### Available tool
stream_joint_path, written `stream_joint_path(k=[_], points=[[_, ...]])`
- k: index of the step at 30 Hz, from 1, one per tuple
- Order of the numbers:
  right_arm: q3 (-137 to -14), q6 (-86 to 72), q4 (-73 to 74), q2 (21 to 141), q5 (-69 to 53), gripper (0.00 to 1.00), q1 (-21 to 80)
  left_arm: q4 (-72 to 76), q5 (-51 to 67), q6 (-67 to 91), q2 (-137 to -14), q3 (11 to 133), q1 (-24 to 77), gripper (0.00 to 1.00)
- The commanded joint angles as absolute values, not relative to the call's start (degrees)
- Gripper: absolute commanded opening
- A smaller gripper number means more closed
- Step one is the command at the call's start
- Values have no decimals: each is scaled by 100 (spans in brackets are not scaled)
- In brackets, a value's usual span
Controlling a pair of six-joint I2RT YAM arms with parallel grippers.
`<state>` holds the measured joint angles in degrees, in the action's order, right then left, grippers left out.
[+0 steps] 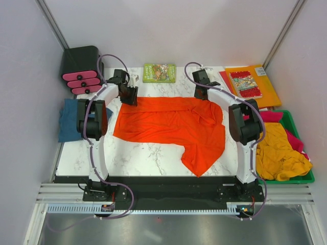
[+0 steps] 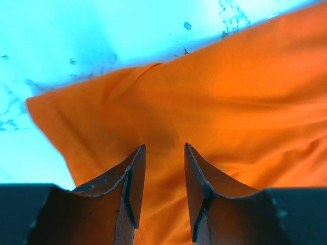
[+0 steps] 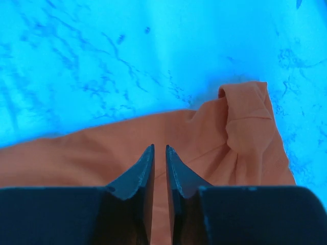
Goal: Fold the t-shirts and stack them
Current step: Fold the flattened tshirt in 1/3 of the way
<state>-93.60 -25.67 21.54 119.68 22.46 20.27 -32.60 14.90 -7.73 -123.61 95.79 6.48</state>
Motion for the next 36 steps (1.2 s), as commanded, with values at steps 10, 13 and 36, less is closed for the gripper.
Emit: stream_joint_path(k=[10,13,36], points=[[-9457,-2979,2496,12322,2505,17,1547,-3744,1081,-949,-12981,9958,668,42],[-9352,-2997,2496,12270,2496,17,1442,-3849,1081,-888,-13034,10063,563,42],[-10204,-3182,3410,13104,2162,22,343,-4069,791,-773,-13034,9976,9,42]])
